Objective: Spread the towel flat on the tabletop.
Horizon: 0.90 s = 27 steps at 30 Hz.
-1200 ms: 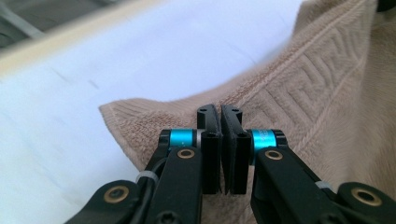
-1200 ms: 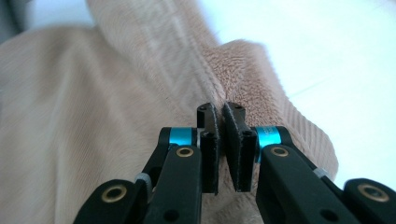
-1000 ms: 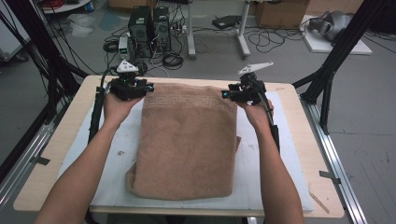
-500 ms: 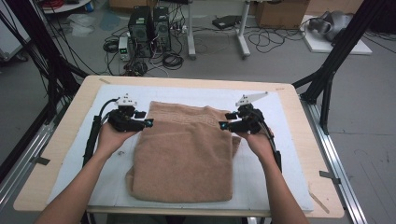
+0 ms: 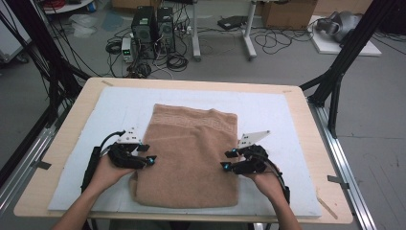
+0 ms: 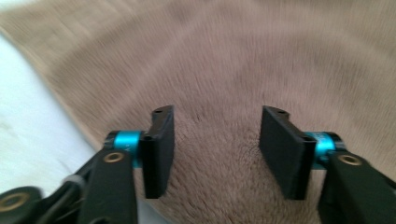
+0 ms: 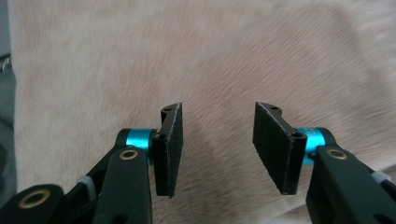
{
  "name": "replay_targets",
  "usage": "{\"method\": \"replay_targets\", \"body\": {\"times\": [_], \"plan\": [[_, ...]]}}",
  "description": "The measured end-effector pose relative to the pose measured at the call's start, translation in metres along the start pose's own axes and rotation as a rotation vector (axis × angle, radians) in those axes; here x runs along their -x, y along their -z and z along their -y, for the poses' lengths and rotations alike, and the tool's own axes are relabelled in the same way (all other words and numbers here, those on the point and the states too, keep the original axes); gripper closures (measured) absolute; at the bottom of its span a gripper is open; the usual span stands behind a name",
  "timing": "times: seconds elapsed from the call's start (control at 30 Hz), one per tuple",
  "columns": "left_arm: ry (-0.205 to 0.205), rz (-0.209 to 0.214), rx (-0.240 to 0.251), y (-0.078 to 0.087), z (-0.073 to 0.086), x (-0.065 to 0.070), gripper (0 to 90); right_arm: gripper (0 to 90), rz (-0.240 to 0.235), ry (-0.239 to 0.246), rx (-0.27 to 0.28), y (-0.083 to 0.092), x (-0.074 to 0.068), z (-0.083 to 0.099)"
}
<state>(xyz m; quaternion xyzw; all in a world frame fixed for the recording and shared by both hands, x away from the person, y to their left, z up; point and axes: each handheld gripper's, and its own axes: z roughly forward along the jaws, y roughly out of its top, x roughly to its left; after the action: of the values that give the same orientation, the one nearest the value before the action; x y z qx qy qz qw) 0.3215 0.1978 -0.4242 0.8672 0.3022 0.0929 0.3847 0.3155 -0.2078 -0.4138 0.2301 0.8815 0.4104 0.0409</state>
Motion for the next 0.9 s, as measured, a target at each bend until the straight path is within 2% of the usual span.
{"method": "replay_targets", "body": {"times": [0.07, 0.1, 0.17, 0.23, 0.3, 0.4, 0.63, 0.73, 0.8, 0.9], "plan": [[0.015, 0.026, -0.007, -0.009, 0.005, -0.001, 62.2, 57.8, -0.012, -0.008, -0.025, -0.009, -0.001, 0.005], [0.024, 0.034, 0.012, -0.011, 0.006, -0.001, 67.6, 60.5, -0.019, -0.009, -0.035, -0.014, -0.001, 0.007], [0.011, 0.019, 0.019, -0.013, 0.005, 0.001, 78.7, 69.4, -0.035, -0.014, -0.046, -0.023, 0.000, 0.010], [-0.012, -0.006, 0.012, -0.013, 0.003, 0.003, 85.3, 78.1, -0.036, -0.007, -0.052, -0.029, 0.000, 0.009], [-0.008, -0.010, 0.015, -0.011, 0.002, 0.004, 86.8, 85.2, -0.041, 0.021, -0.064, -0.030, 0.001, 0.006], [-0.007, -0.015, 0.033, -0.006, 0.000, 0.003, 87.3, 87.1, -0.026, 0.038, -0.073, -0.025, 0.001, 0.001], [0.018, -0.049, 0.097, 0.002, -0.018, -0.006, 87.5, 87.4, 0.034, 0.055, -0.016, 0.002, 0.013, -0.020], [0.035, -0.092, 0.117, 0.001, -0.029, -0.012, 87.6, 87.4, 0.061, 0.043, -0.015, 0.005, 0.023, -0.026], [0.053, -0.112, 0.137, -0.001, -0.036, -0.017, 87.5, 87.4, 0.071, 0.020, 0.008, 0.006, 0.031, -0.028], [0.070, -0.145, 0.149, -0.008, -0.046, -0.029, 87.5, 87.5, 0.112, -0.005, 0.015, 0.006, 0.044, -0.034]]}}
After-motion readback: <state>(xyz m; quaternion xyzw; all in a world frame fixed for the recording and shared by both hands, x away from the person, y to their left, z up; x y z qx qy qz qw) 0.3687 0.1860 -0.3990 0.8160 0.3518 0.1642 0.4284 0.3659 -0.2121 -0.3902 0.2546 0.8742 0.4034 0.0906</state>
